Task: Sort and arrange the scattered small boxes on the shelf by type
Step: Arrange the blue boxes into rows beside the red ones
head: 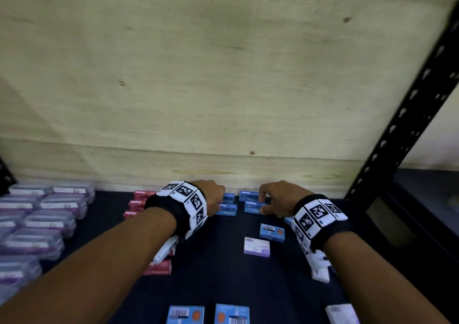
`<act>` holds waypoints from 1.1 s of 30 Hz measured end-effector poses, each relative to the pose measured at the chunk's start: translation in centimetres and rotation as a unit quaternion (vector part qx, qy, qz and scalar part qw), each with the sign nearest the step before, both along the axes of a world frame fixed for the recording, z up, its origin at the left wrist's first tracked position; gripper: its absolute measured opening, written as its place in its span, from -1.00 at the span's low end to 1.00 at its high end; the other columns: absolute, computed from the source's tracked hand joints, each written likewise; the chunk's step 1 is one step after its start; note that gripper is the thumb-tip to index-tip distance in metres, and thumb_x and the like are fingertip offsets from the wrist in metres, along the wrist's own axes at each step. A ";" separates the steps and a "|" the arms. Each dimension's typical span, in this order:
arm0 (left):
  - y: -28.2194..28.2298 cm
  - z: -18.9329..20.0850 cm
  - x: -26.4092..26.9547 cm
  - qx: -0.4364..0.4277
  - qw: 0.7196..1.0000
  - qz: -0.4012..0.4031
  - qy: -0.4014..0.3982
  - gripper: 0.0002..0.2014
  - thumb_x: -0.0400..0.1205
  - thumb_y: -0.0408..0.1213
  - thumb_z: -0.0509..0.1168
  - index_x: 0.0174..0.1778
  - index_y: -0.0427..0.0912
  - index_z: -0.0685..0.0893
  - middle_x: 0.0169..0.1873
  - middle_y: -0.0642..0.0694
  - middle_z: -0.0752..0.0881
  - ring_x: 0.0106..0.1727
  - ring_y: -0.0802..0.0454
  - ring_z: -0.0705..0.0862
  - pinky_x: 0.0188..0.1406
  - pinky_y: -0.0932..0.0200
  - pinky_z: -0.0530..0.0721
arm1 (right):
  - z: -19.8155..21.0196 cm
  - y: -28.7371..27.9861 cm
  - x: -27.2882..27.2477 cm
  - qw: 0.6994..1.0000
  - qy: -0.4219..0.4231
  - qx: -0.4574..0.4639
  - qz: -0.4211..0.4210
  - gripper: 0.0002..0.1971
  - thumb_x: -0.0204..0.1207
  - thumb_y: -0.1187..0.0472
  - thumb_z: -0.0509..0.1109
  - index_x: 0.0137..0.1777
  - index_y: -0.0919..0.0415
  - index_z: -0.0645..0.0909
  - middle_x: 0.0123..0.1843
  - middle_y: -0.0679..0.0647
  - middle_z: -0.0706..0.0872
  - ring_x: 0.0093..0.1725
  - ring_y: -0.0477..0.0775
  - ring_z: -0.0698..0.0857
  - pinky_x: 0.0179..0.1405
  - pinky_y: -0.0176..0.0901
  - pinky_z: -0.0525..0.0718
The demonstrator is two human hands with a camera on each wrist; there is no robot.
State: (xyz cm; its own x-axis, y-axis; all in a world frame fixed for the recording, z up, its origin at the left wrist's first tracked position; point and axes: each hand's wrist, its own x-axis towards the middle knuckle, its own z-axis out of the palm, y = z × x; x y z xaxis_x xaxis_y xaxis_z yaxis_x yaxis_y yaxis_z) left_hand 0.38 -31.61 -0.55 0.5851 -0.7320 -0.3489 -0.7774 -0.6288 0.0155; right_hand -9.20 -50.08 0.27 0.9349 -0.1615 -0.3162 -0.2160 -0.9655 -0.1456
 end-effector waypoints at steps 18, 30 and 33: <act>-0.3 -0.4 0.1 0.001 1.000 0.001 -0.012 -0.70 0.74 -0.21 0.18 0.33 -0.29 0.48 0.09 -0.22 0.61 -0.06 -0.07 0.52 -0.11 0.11 0.50 | -0.4 0.4 0.3 1.000 -0.007 0.002 -0.008 -0.81 0.58 0.08 0.49 0.09 0.01 0.56 -0.14 -0.12 0.55 -0.15 -0.02 0.58 -0.10 -0.20 0.50; -0.4 -0.9 0.0 0.011 1.000 0.002 -0.029 -0.68 0.74 -0.20 0.16 0.37 -0.27 0.46 0.22 -0.24 0.62 -0.03 -0.07 0.53 -0.02 0.08 0.55 | -1.0 0.0 0.3 1.000 -0.014 0.003 -0.002 -0.75 0.56 0.04 0.50 0.18 0.02 0.61 -0.14 -0.15 0.53 -0.06 0.00 0.57 -0.10 -0.20 0.46; -0.3 -0.9 -0.1 0.008 1.000 0.007 -0.030 -0.66 0.74 -0.18 0.17 0.37 -0.28 0.45 0.22 -0.25 0.62 -0.03 -0.08 0.54 -0.05 0.11 0.53 | -1.2 -0.2 0.3 1.000 -0.017 0.013 -0.011 -0.73 0.52 0.00 0.53 0.14 0.00 0.58 -0.19 -0.18 0.51 -0.06 0.01 0.59 -0.13 -0.19 0.48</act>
